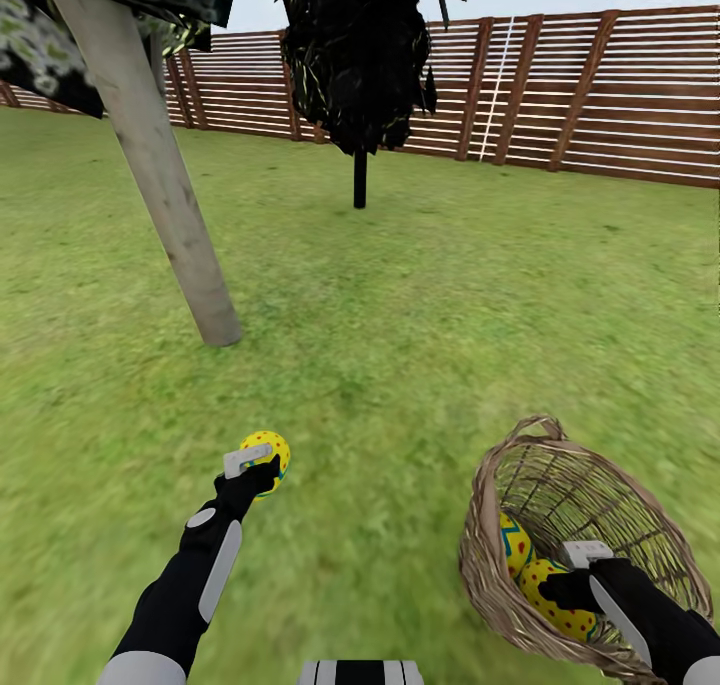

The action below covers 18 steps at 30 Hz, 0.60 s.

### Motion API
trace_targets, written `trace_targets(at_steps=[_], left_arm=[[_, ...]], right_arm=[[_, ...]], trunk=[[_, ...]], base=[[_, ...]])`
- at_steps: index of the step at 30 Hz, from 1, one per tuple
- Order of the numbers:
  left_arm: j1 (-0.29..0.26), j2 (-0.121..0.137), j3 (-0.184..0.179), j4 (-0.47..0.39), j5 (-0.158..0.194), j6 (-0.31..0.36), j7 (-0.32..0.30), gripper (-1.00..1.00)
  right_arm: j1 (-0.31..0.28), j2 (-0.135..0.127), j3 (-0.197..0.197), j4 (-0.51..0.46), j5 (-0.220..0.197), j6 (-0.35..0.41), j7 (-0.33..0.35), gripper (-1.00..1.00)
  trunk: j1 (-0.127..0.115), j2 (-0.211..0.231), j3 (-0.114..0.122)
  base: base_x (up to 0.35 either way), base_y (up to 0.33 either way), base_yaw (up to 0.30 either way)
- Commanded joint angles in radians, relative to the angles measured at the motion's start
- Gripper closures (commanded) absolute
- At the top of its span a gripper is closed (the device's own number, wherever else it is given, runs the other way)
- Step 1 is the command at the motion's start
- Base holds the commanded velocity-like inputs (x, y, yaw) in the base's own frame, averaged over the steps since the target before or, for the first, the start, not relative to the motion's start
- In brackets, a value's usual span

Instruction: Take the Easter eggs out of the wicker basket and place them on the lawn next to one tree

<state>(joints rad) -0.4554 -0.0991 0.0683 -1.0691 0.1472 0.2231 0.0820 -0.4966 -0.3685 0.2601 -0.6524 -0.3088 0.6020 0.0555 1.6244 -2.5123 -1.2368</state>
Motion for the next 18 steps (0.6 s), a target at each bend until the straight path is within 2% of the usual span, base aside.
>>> trace_targets(at_steps=[1,5,8,9,18], left_arm=[[0.0,-0.001,0.001,-0.002,0.01,0.005,0.004,1.0],[0.0,-0.002,0.001,0.0,0.009,0.005,0.003,1.0],[0.0,-0.003,-0.001,0.003,0.008,0.006,0.001,1.0],[0.0,-0.003,-0.001,0.003,0.008,0.006,0.001,1.0],[0.0,-0.004,0.001,0.004,0.01,0.007,0.001,1.0]], right_arm=[[-0.001,-0.002,0.004,-0.001,0.001,0.004,0.003,1.0],[-0.001,-0.001,0.004,-0.001,0.001,0.004,0.003,1.0],[-0.001,0.001,0.004,-0.001,0.05,0.003,0.003,1.0],[0.0,0.001,0.004,-0.001,0.054,0.002,0.003,1.0],[0.0,0.003,0.004,-0.001,0.057,0.002,0.003,1.0]], trunk=[[-0.001,0.0,0.003],[-0.002,0.001,0.019],[-0.004,0.002,0.03],[-0.004,0.002,0.034],[-0.008,0.004,0.069]], base=[[0.0,0.0,0.0],[0.0,0.0,0.0],[0.0,0.0,0.0],[0.0,0.0,0.0],[0.0,0.0,0.0]])
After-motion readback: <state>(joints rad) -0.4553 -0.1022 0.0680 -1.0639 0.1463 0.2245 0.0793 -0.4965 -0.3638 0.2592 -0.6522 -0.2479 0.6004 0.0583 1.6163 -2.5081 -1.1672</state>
